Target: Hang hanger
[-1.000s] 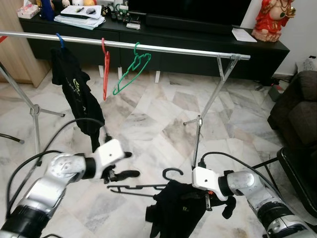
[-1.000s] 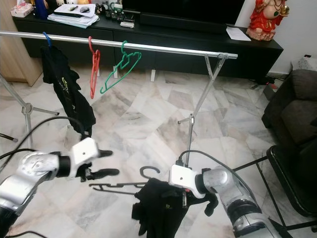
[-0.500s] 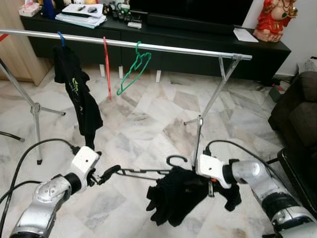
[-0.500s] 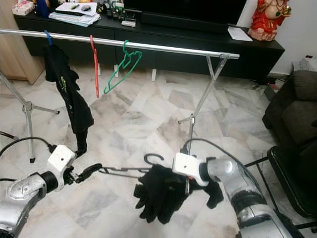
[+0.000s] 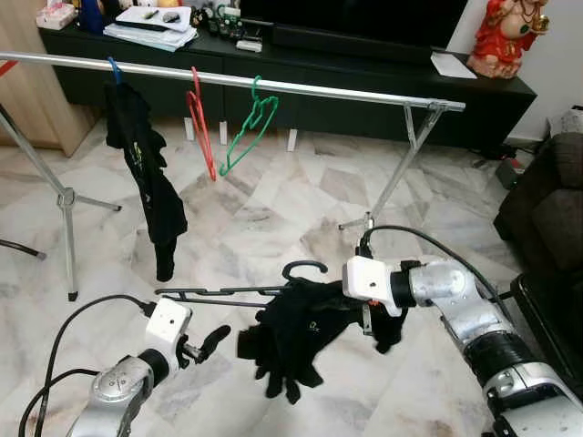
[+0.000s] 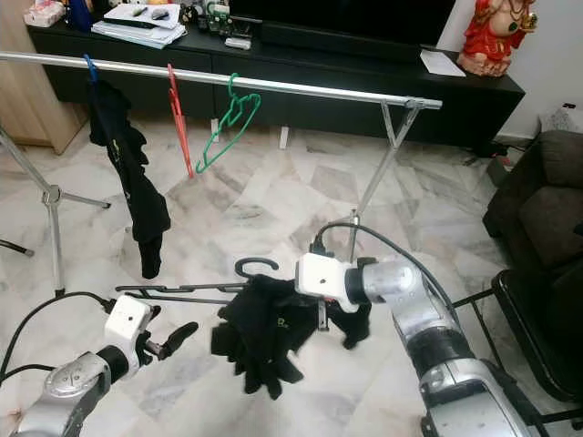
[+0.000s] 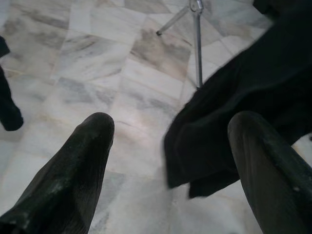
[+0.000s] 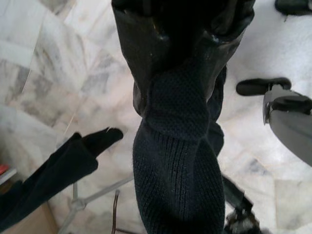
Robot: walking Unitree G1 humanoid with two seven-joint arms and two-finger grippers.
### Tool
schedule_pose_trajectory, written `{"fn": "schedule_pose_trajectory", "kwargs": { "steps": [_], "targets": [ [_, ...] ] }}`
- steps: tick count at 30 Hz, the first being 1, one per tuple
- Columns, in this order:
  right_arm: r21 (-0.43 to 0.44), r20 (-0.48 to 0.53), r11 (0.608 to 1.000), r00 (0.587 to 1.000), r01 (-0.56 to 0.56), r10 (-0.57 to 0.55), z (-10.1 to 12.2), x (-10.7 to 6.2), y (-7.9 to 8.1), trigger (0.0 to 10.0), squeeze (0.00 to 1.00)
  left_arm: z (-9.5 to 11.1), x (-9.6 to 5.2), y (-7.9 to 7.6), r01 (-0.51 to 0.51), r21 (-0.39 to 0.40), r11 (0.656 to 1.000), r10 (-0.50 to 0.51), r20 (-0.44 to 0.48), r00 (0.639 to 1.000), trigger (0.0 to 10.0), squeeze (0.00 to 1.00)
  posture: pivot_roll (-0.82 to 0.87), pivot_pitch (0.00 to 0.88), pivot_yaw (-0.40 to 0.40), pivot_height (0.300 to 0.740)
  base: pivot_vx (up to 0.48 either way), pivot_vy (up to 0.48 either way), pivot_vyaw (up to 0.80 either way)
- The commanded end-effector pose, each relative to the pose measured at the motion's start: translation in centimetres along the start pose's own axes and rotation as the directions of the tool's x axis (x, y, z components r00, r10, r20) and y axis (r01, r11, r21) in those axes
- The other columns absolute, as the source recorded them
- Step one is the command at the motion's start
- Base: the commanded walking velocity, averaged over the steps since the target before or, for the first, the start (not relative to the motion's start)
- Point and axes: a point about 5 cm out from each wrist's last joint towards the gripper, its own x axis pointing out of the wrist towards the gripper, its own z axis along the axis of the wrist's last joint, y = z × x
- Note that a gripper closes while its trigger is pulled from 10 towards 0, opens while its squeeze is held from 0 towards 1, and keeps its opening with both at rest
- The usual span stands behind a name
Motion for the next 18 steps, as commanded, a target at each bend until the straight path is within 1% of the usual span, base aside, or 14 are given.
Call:
{"fn": "schedule_pose_trajectory", "kwargs": {
  "steps": [1,3,4,6,7,12,18],
  "targets": [
    [-0.060,0.069,0.998,0.997,0.034,-0.030,1.9,-0.9,-1.3,0.0,0.00,-0.9,0.2,-0.8,0.038,-0.006,0.999,-0.038,-0.027,0.999,10.0,0.00,0.00,0.138,-0.118,0.740,0.000,0.000,0.00],
    [-0.069,0.085,0.997,0.996,0.034,-0.028,2.4,-1.0,-1.4,0.0,0.00,-1.1,0.3,-0.7,0.029,-0.019,0.999,-0.030,-0.030,0.999,10.0,0.00,0.00,0.138,-0.118,0.740,0.000,0.000,0.00],
    [-0.081,0.087,0.996,0.996,0.034,-0.027,2.7,-1.1,-1.5,0.0,0.00,-1.2,0.4,-0.6,0.014,-0.043,0.999,-0.016,-0.029,0.999,10.0,0.00,-0.01,0.141,-0.117,0.740,0.000,0.000,0.00],
    [-0.088,0.086,0.995,0.996,0.037,-0.030,2.8,-1.1,-1.6,0.0,0.00,-1.3,0.4,-0.6,0.008,-0.053,0.999,-0.010,-0.029,1.000,10.0,0.00,-0.01,0.141,-0.117,0.740,0.000,0.000,0.00],
    [-0.089,0.112,0.995,0.993,0.041,-0.031,3.2,-1.3,-1.6,0.0,0.00,-1.6,0.4,-0.6,0.007,-0.059,0.998,-0.009,-0.032,0.999,10.0,0.00,-0.01,0.144,-0.117,0.740,0.000,0.000,0.00],
    [-0.104,0.152,0.994,0.988,0.034,-0.018,4.1,-1.4,-1.6,0.0,0.00,-1.8,0.5,-0.9,0.015,-0.079,0.997,-0.017,-0.023,1.000,10.0,0.00,-0.02,0.146,-0.117,0.740,0.000,0.000,0.00],
    [-0.110,0.155,0.994,0.988,0.025,-0.008,4.5,-1.6,-1.5,0.0,0.00,-1.9,1.0,-1.0,0.022,-0.089,0.996,-0.024,-0.016,1.000,10.0,0.00,-0.02,0.148,-0.118,0.740,0.000,0.000,0.00]
  ]
}}
